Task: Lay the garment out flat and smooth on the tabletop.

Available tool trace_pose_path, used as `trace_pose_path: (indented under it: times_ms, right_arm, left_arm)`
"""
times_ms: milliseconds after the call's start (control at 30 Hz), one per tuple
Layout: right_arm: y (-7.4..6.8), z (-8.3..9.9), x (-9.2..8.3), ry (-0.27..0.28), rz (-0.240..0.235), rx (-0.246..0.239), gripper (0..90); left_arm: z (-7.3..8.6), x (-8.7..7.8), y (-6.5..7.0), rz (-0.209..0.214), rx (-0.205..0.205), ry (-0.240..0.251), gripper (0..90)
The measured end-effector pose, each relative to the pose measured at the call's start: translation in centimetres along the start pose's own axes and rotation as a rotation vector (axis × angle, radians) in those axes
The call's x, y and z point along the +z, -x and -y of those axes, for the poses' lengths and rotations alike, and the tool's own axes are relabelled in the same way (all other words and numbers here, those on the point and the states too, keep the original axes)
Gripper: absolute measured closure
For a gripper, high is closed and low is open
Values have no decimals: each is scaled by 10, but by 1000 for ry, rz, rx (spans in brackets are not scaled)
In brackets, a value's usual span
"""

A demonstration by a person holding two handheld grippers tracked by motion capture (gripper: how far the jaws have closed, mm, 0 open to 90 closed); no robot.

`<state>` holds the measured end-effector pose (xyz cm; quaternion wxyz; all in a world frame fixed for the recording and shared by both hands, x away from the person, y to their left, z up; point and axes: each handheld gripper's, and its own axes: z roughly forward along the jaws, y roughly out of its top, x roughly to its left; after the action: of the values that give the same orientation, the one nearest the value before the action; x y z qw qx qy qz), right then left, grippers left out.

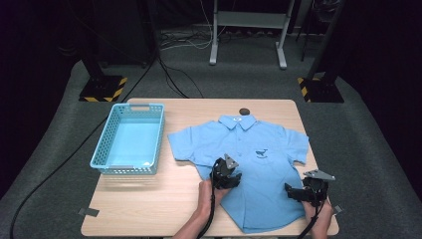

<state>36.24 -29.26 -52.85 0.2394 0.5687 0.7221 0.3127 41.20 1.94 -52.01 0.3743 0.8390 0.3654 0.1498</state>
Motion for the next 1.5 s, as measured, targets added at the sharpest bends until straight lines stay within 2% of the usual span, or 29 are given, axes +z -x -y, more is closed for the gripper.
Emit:
trace_pose_path:
  times_ms: [233,400,667,933,1067,1300,1500]
  right_arm:
    - [0,0,0,1,0,1,17]
    - [0,0,0,0,0,2,17]
    - [0,0,0,0,0,1,16]
    - [0,0,0,0,0,1,16]
    - [0,0,0,0,0,2,16]
    - [0,0,0,1,1,2,16]
    - [0,0,0,1,0,3,16]
  left_arm:
    - [3,-5,-1,-35,33,-1,750]
    - [4,-16,-2,-26,22,46,828]
    - [5,-30,-2,-24,46,71,855]
    - [6,-44,-3,-17,32,105,868]
    - [7,-51,-3,-20,43,107,871]
    - [10,-65,-4,-16,38,135,871]
    - [14,-73,-4,-21,52,133,872]
